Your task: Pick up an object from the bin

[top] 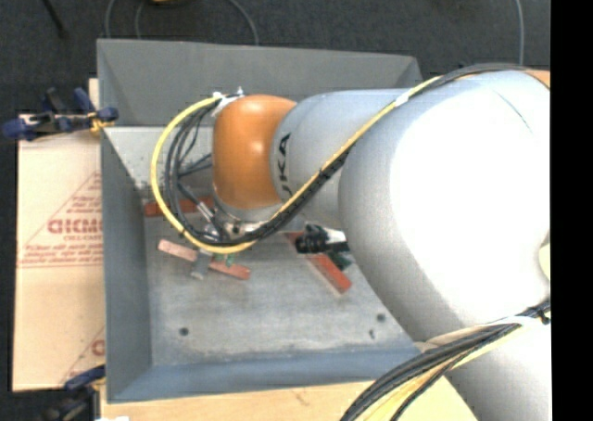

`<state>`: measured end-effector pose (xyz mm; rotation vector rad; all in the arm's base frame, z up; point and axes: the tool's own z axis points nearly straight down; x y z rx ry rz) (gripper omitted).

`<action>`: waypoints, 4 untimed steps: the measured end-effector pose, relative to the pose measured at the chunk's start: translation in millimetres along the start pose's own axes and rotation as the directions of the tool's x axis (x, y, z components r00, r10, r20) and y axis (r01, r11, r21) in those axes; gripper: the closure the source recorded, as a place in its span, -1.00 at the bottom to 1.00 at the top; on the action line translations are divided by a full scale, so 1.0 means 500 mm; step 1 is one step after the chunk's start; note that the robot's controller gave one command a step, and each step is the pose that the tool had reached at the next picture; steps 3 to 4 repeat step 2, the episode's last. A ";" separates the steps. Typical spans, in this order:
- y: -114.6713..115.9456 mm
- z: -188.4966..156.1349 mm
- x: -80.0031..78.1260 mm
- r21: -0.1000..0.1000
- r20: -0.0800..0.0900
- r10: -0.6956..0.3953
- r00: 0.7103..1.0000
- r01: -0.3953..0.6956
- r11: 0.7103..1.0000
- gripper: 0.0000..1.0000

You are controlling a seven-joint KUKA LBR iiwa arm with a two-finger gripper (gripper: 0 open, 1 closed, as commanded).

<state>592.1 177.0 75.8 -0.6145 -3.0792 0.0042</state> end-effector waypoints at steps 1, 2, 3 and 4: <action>-0.001 -0.043 0.001 0.001 -0.004 0.001 1.000 -0.001 1.000 1.00; 0.000 -0.079 -0.002 -0.003 0.002 0.000 1.000 0.000 1.000 1.00; 0.000 -0.079 -0.002 -0.003 0.002 0.000 1.000 0.000 1.000 1.00; 0.000 -0.079 -0.002 -0.003 0.002 0.000 1.000 0.000 1.000 1.00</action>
Offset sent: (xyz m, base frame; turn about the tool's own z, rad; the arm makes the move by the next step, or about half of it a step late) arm 0.0001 -0.0001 0.0747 0.0000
